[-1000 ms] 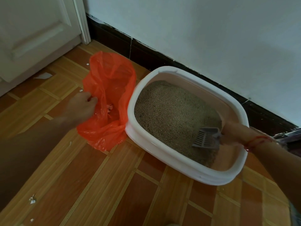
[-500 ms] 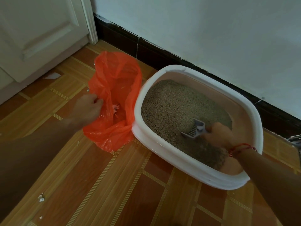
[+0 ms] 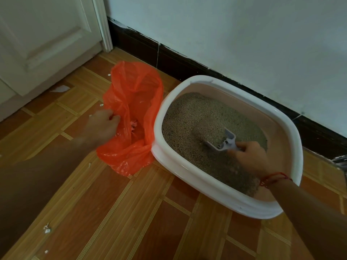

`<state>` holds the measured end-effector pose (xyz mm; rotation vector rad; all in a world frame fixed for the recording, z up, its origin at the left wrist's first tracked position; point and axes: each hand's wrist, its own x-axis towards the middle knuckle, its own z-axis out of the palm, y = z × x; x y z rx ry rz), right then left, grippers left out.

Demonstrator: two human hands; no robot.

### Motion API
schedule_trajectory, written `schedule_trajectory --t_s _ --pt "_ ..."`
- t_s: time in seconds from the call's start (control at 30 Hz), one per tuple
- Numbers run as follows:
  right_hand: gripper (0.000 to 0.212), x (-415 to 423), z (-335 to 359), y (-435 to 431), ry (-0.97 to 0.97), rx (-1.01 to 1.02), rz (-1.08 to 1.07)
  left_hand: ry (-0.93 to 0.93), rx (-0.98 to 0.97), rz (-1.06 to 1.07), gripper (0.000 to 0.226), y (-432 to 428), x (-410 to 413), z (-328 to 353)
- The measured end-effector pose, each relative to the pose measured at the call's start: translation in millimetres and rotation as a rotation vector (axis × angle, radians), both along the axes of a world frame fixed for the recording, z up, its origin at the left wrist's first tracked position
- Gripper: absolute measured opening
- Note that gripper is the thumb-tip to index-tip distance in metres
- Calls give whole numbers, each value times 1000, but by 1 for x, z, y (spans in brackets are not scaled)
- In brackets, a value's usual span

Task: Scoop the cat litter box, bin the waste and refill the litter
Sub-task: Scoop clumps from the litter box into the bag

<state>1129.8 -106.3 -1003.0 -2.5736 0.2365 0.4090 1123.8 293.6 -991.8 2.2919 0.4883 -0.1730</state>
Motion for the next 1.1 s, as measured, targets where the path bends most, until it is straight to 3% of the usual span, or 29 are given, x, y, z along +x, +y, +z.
schedule_trajectory --t_s 0.2,0.47,1.1 --pt "11 5 13 7 -71 155 -53 -6 -1 8 30 3 0 2" --pt "16 11 18 13 -127 152 -81 -7 25 21 30 9 -2 3" --pt "26 13 20 32 -62 122 2 -16 -23 24 29 8 -3 3"
